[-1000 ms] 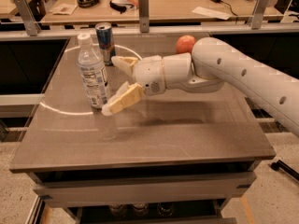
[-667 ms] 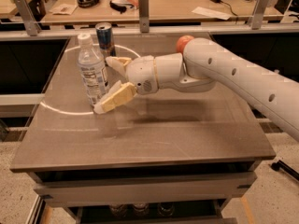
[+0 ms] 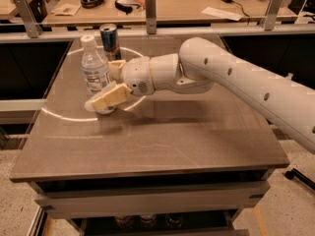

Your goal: Pick blue plastic bottle

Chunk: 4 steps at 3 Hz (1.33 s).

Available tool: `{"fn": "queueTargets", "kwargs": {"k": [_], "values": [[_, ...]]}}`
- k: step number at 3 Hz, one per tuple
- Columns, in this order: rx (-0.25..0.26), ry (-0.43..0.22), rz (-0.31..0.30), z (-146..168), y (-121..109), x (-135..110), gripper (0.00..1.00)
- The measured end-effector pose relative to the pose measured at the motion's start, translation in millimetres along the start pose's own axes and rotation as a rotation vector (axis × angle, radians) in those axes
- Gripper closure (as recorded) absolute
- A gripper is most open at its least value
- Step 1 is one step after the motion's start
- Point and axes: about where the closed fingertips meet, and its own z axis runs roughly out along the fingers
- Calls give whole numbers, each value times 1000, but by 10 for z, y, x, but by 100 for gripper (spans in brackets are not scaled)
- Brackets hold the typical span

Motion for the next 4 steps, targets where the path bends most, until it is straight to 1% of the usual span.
{"fn": "queueTargets", "kwargs": {"k": [2, 3, 4], "values": [[4, -3, 6, 58, -54, 5, 65], [12, -18, -9, 6, -90, -107, 87], [13, -37, -47, -80, -148, -284, 100]]}}
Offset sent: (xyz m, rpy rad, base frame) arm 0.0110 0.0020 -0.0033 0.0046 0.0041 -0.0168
